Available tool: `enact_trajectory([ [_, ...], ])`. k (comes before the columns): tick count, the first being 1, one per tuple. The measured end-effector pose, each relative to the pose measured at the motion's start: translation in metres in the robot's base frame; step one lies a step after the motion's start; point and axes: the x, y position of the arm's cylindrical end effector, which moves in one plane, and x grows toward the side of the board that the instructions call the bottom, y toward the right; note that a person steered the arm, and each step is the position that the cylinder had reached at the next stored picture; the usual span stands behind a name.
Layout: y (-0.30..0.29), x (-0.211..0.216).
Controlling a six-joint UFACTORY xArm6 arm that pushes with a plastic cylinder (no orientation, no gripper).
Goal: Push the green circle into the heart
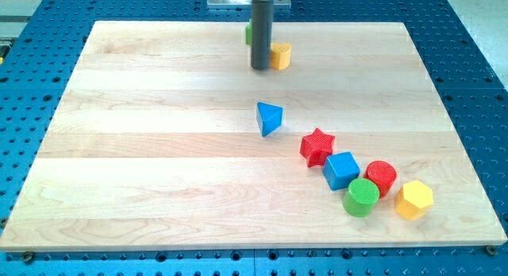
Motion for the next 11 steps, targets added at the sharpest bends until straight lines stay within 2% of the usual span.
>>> enact_trajectory([
  [1, 0.043, 0.034],
  [2, 0.055, 0.014],
  [3, 0.019, -0.022],
  [4, 0.009, -0.008],
  [5, 0.063, -0.004],
  [6, 0.097, -0.060],
  [7, 0.064, -0.111],
  [10, -0.027, -0.109],
  [11, -0.085, -0.111],
])
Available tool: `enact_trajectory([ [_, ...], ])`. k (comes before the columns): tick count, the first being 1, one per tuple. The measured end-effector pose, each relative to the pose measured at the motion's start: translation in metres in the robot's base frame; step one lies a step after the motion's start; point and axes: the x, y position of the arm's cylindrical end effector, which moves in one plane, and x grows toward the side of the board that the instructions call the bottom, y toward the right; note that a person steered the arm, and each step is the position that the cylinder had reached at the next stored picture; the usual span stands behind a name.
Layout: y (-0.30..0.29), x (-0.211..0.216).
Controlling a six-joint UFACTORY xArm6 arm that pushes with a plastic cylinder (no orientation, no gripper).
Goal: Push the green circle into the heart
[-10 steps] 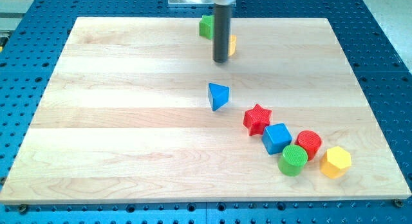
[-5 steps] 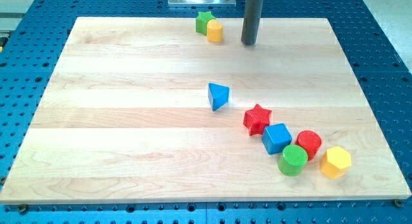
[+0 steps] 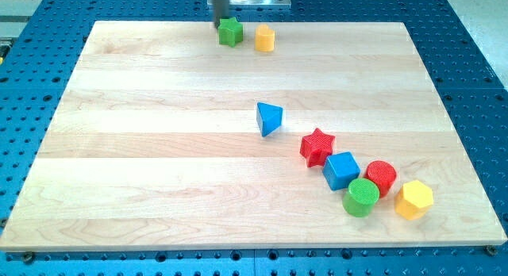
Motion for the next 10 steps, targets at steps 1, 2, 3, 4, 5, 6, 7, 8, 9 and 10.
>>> enact_trajectory([
  [1, 0.011, 0.002],
  [2, 0.026, 0.012],
  [3, 0.042, 0.022],
  [4, -0.028, 0.016],
  [5, 0.014, 0.069],
  [6, 0.134, 0.110],
  [7, 0.253, 0.158],
  [8, 0.344, 0.248],
  [9, 0.386, 0.341],
  [10, 0.355, 0.397],
])
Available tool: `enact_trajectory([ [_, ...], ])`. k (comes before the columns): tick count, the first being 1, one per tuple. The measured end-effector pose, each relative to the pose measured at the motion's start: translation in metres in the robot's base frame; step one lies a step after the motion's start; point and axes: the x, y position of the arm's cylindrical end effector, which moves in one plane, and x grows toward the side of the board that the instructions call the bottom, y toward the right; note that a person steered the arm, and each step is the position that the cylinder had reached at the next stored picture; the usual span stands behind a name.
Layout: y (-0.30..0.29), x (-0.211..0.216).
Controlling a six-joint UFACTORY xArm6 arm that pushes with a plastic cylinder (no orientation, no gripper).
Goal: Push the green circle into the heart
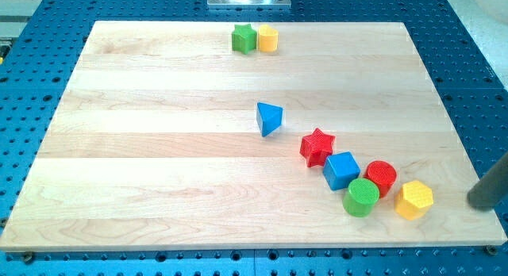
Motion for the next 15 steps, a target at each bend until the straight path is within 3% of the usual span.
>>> enact_trajectory([
  [2, -0.142, 0.006],
  [4, -0.182, 0.003],
  [6, -0.295, -0.107],
  [7, -0.300, -0.114],
  [8, -0.255, -0.115],
  [9, -0.203, -0.152],
  [11, -0.172, -0.120],
  [12, -0.108, -0.129],
  [13, -0.130, -0.164],
  [14, -0.247, -0.211],
  [15, -0.296, -0.243],
])
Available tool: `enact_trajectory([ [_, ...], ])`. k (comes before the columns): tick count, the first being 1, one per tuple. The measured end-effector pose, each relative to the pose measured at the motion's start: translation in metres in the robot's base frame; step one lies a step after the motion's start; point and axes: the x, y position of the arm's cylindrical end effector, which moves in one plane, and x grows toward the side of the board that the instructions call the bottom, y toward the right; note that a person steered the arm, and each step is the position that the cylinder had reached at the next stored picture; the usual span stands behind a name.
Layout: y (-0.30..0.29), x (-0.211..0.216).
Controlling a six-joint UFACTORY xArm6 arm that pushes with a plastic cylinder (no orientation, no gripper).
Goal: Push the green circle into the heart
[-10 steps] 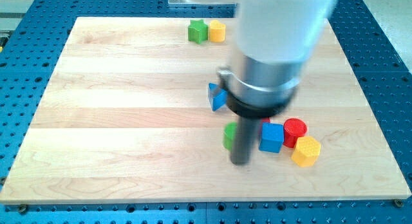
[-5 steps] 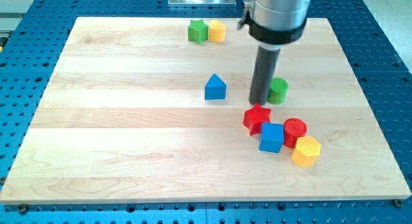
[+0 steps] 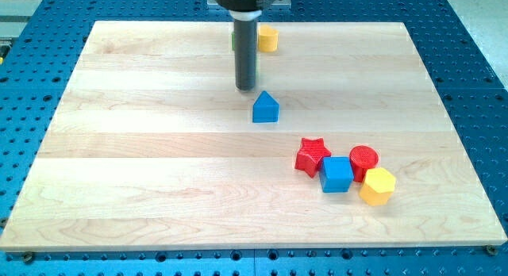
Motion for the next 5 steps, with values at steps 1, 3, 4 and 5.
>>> enact_trajectory([
  [1, -0.004, -0.001],
  [3, 0.001, -0.028],
  [4, 0.006, -0.026],
  [5, 0.032, -0.028],
])
